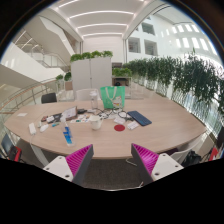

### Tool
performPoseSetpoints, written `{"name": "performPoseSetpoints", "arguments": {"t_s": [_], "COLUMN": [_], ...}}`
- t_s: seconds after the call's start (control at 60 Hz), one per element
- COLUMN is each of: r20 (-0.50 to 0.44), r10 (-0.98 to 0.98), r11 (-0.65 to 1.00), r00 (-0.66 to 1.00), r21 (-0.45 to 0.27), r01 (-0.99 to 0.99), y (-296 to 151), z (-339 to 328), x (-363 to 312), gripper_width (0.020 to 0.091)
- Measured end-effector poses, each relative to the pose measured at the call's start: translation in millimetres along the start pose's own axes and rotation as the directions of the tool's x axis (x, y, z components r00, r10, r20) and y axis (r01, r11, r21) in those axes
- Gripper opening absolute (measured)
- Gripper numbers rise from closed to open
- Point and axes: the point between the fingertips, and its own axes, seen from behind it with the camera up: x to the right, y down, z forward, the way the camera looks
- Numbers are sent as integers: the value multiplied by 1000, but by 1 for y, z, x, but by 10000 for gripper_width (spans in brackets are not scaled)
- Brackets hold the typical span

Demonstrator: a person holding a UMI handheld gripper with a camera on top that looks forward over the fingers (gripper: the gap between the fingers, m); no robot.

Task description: Pour water

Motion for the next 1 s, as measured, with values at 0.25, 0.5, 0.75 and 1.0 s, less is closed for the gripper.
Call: {"name": "performPoseSetpoints", "arguments": {"t_s": [0.25, 0.5, 0.75, 1.0], "r20": [-72, -32, 102, 128], "r10": [-10, -36, -42, -38], "r11": [999, 995, 985, 987], "r00": [997, 999, 994, 991], "r21": [49, 91, 169, 158], "r01": [13, 38, 25, 18], "y": [6, 48, 75, 72], "z": [-31, 5, 142, 303], "x": [-49, -126, -235, -293], "gripper_width": [845, 843, 845, 850]}}
